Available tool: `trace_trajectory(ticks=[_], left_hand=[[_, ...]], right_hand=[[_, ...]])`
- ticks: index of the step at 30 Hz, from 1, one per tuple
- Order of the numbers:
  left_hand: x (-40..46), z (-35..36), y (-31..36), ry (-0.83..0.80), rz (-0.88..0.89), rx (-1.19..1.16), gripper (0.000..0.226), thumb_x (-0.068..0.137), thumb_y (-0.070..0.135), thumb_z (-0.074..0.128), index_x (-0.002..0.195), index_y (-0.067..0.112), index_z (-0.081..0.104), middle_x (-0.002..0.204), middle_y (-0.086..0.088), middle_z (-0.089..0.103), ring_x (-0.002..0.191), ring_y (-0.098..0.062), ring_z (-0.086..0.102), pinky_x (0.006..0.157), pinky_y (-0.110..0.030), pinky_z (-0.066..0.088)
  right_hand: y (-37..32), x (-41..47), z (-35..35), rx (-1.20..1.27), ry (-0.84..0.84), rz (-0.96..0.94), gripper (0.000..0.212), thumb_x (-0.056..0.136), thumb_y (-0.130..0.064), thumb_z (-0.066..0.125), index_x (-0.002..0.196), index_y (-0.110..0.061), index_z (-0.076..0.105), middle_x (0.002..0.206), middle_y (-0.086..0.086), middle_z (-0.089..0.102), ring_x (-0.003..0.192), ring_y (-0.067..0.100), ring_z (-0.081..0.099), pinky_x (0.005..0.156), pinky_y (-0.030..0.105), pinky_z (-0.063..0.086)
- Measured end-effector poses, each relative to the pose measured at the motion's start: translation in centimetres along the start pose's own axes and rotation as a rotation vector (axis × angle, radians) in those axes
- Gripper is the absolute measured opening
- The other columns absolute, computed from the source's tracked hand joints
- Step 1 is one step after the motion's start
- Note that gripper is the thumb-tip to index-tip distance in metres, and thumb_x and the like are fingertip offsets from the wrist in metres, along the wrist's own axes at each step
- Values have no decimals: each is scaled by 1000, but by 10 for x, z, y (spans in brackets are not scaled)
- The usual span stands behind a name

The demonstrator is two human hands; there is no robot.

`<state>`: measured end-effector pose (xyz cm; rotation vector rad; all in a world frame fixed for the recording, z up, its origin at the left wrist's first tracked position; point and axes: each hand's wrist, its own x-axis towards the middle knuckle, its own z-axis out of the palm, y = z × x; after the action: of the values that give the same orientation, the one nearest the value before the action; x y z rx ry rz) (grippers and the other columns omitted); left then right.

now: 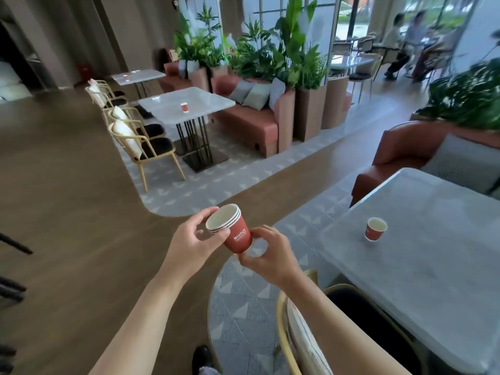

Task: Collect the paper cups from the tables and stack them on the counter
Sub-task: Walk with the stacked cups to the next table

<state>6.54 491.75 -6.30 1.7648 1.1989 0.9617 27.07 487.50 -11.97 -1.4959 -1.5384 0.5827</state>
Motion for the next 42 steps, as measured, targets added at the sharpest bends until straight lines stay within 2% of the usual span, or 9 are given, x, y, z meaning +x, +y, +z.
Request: trace_trajectory(ticks=[7, 11, 14, 20, 24, 28, 33, 38, 42], left_hand=[[84, 29, -19, -117, 182, 175, 54, 90, 46, 80, 140, 34, 63, 131, 23, 63, 129, -1, 56, 112, -35, 47], [143, 30, -43, -191, 241, 239, 61, 86, 63, 70, 140, 36, 62, 129, 27, 59, 131, -2, 52, 108, -29, 44], [185, 23, -64, -228, 252, 265, 64, 85, 65, 67, 141, 35, 61, 129, 25, 59, 131, -1, 50, 106, -25, 41], [264, -8, -104, -262, 289, 279, 62, 87, 64, 66, 141, 33, 61, 127, 28, 58, 129, 4, 47, 101, -14, 36], [306, -34, -122, -291, 274, 238, 58, 87, 63, 66, 138, 35, 62, 127, 31, 58, 129, 0, 50, 100, -15, 38], [338, -56, -135, -287, 279, 178, 48, 88, 60, 66, 133, 47, 59, 125, 35, 58, 128, -2, 52, 99, -16, 38], [355, -65, -157, -264, 219, 96, 48, 86, 57, 66, 132, 44, 62, 123, 31, 60, 127, -2, 53, 101, -18, 38], [370, -59, -163, -264, 174, 26, 47, 83, 57, 63, 128, 42, 64, 118, 28, 63, 125, -1, 52, 97, -12, 35], [390, -46, -153, -277, 173, 31, 48, 86, 49, 67, 131, 36, 65, 120, 26, 63, 124, -2, 53, 98, -14, 36]], right_hand=[[40, 45, -8, -56, 111, 102, 43, 70, -36, 89, 110, -26, 77, 102, -20, 68, 104, 0, 59, 94, 25, 51], [59, 85, 3, -84, 134, 161, 50, 71, -41, 90, 116, -25, 76, 108, -18, 68, 108, 4, 60, 97, 31, 56], [67, 117, 16, -134, 146, 189, 51, 73, -41, 90, 118, -23, 76, 110, -15, 69, 108, 6, 61, 97, 34, 56], [66, 185, 54, -164, 169, 224, 49, 71, -47, 85, 115, -28, 76, 107, -21, 68, 109, 1, 59, 96, 26, 52], [55, 225, 79, -179, 186, 245, 45, 71, -46, 84, 111, -29, 76, 104, -22, 68, 108, -1, 59, 93, 16, 47], [48, 259, 96, -233, 192, 246, 46, 71, -46, 85, 112, -27, 77, 106, -20, 68, 108, 0, 59, 93, 15, 45], [46, 286, 111, -290, 131, 239, 46, 74, -41, 88, 114, -23, 75, 108, -16, 67, 107, 6, 59, 99, 31, 51], [57, 300, 110, -406, 107, 202, 50, 76, -54, 79, 119, -30, 69, 117, -21, 63, 115, -3, 51, 105, 24, 40], [72, 314, 98, -533, 129, 181, 58, 78, -62, 73, 127, -33, 63, 126, -22, 59, 119, -4, 45, 105, 19, 28]])
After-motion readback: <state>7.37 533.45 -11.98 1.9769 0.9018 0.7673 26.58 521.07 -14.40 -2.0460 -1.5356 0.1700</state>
